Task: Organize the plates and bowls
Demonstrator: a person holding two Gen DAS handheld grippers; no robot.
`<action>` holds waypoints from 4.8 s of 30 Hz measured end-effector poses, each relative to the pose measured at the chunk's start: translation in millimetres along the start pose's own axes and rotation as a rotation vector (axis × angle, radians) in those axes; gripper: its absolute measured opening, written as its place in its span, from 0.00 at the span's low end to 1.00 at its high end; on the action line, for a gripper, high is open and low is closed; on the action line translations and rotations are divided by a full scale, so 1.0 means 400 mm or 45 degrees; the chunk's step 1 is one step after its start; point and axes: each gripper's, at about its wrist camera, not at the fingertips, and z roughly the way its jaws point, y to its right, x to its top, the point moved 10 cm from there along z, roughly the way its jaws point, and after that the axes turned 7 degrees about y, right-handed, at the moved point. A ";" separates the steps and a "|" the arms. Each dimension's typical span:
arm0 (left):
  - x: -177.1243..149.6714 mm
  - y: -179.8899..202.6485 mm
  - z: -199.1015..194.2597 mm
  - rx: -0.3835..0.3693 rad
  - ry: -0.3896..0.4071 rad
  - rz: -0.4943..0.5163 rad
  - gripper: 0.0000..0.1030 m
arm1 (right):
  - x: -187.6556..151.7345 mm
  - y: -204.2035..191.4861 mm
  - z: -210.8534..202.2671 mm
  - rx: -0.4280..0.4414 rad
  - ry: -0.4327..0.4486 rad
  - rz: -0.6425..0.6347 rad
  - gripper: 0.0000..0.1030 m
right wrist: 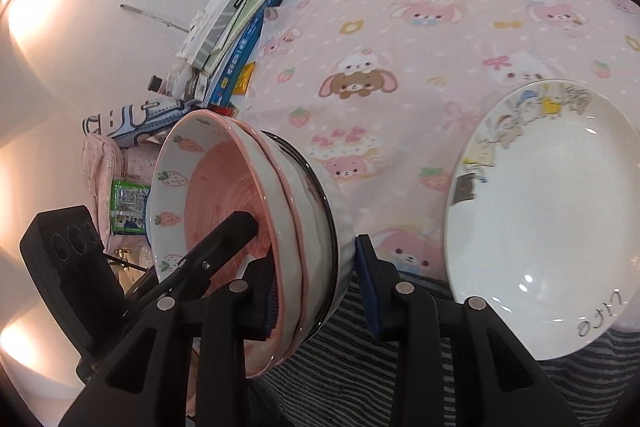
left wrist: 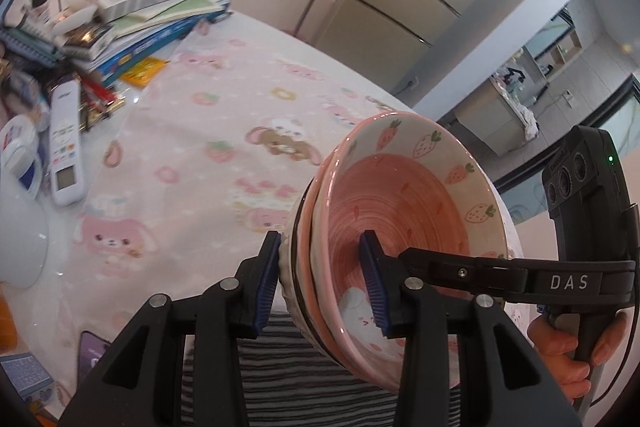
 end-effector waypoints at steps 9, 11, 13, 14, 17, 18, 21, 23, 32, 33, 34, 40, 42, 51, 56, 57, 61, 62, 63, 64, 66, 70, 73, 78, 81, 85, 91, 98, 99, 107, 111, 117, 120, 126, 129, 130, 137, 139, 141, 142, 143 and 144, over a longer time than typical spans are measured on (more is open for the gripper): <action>-0.001 0.166 0.033 -0.095 -0.011 0.077 0.37 | 0.010 0.098 -0.140 -0.050 0.081 0.057 0.35; 0.002 0.202 0.039 -0.115 -0.016 0.096 0.37 | 0.014 0.125 -0.173 -0.051 0.104 0.076 0.35; 0.001 0.238 0.046 -0.122 -0.017 0.123 0.37 | 0.017 0.150 -0.197 -0.055 0.126 0.091 0.35; 0.000 0.255 0.052 -0.127 -0.020 0.136 0.37 | 0.018 0.161 -0.205 -0.055 0.134 0.100 0.35; -0.011 0.297 0.075 -0.144 -0.042 0.167 0.37 | 0.017 0.208 -0.229 -0.054 0.150 0.138 0.35; -0.016 0.310 0.084 -0.148 -0.050 0.176 0.37 | 0.015 0.225 -0.235 -0.055 0.154 0.151 0.35; -0.035 0.338 0.115 -0.154 -0.079 0.196 0.37 | 0.011 0.272 -0.242 -0.064 0.156 0.188 0.35; -0.049 0.355 0.136 -0.158 -0.102 0.210 0.37 | 0.008 0.306 -0.242 -0.078 0.154 0.214 0.35; -0.098 0.404 0.233 -0.162 -0.184 0.244 0.37 | 0.002 0.414 -0.219 -0.084 0.138 0.278 0.35; -0.102 0.405 0.242 -0.161 -0.192 0.244 0.37 | 0.002 0.421 -0.214 -0.086 0.136 0.282 0.35; -0.106 0.406 0.250 -0.160 -0.199 0.246 0.37 | 0.001 0.434 -0.207 -0.085 0.131 0.294 0.35; -0.136 0.411 0.295 -0.141 -0.244 0.252 0.37 | -0.005 0.480 -0.177 -0.076 0.101 0.333 0.35; -0.144 0.412 0.303 -0.137 -0.254 0.255 0.37 | -0.007 0.484 -0.169 -0.072 0.091 0.341 0.35; -0.154 0.394 0.324 -0.137 -0.275 0.248 0.37 | -0.010 0.494 -0.142 -0.079 0.074 0.349 0.35; -0.156 0.391 0.325 -0.136 -0.273 0.253 0.37 | -0.011 0.494 -0.138 -0.078 0.074 0.347 0.35; -0.155 0.390 0.325 -0.137 -0.271 0.253 0.37 | -0.011 0.495 -0.139 -0.079 0.074 0.346 0.35; -0.154 0.389 0.325 -0.142 -0.264 0.254 0.37 | -0.010 0.494 -0.139 -0.084 0.077 0.332 0.35; -0.154 0.388 0.325 -0.145 -0.264 0.252 0.37 | -0.010 0.493 -0.139 -0.086 0.078 0.326 0.35; -0.155 0.387 0.325 -0.150 -0.267 0.248 0.37 | -0.011 0.491 -0.139 -0.089 0.078 0.314 0.35; -0.155 0.384 0.325 -0.157 -0.275 0.240 0.38 | -0.011 0.488 -0.139 -0.095 0.079 0.291 0.35; -0.158 0.375 0.330 -0.179 -0.311 0.200 0.38 | -0.011 0.482 -0.139 -0.112 0.080 0.238 0.35; -0.160 0.379 0.323 -0.188 -0.304 0.225 0.38 | -0.011 0.483 -0.141 -0.121 0.087 0.224 0.35; -0.159 0.382 0.319 -0.182 -0.295 0.240 0.37 | -0.010 0.479 -0.142 -0.137 0.096 0.190 0.36; -0.124 0.402 0.256 -0.142 -0.103 0.335 0.39 | -0.012 0.442 -0.200 -0.359 0.252 -0.122 0.57; -0.093 0.421 0.199 -0.152 0.037 0.389 0.46 | -0.002 0.408 -0.276 -0.410 0.436 -0.207 0.64; -0.058 0.445 0.106 -0.135 0.270 0.507 0.55 | 0.000 0.361 -0.386 -0.407 0.641 -0.255 0.67; -0.027 0.483 -0.067 -0.226 0.649 0.598 0.89 | -0.030 0.287 -0.520 -0.384 0.957 -0.357 0.75; -0.043 0.542 -0.222 -0.327 0.937 0.822 1.00 | -0.131 0.199 -0.672 -0.535 1.456 -0.544 1.00; -0.048 0.549 -0.240 -0.360 0.959 0.832 1.00 | -0.149 0.192 -0.693 -0.568 1.516 -0.564 1.00; -0.083 0.543 -0.319 -0.373 1.113 0.859 1.00 | -0.226 0.172 -0.727 -0.597 1.599 -0.608 1.00; -0.125 0.504 -0.289 -0.363 1.072 0.808 1.00 | -0.242 0.185 -0.697 -0.542 1.600 -0.597 1.00; -0.140 0.445 -0.242 -0.251 1.130 0.775 1.00 | -0.240 0.242 -0.633 -0.437 1.556 -0.470 1.00; -0.148 0.427 -0.211 -0.243 1.107 0.758 1.00 | -0.237 0.262 -0.607 -0.480 1.542 -0.477 1.00; -0.185 0.413 -0.174 -0.207 1.118 0.829 1.00 | -0.238 0.280 -0.549 -0.590 1.575 -0.561 1.00; -0.198 0.390 -0.148 -0.190 1.095 0.803 1.00 | -0.241 0.299 -0.525 -0.594 1.589 -0.559 1.00; -0.202 0.384 -0.142 -0.179 1.089 0.792 1.00 | -0.244 0.305 -0.519 -0.597 1.591 -0.555 1.00; -0.193 0.347 -0.163 -0.194 1.133 0.715 1.00 | -0.246 0.331 -0.511 -0.603 1.576 -0.507 1.00; -0.191 0.341 -0.169 -0.193 1.143 0.701 1.00 | -0.242 0.335 -0.503 -0.591 1.546 -0.505 1.00; -0.192 0.338 -0.179 -0.173 1.169 0.696 1.00 | -0.243 0.331 -0.498 -0.596 1.537 -0.512 1.00; -0.194 0.339 -0.181 -0.178 1.174 0.701 1.00 | -0.246 0.329 -0.500 -0.601 1.542 -0.521 1.00; -0.196 0.340 -0.180 -0.179 1.174 0.707 1.00 | -0.246 0.326 -0.499 -0.605 1.547 -0.527 1.00; -0.196 0.341 -0.180 -0.171 1.176 0.712 1.00 | -0.250 0.321 -0.500 -0.609 1.557 -0.539 1.00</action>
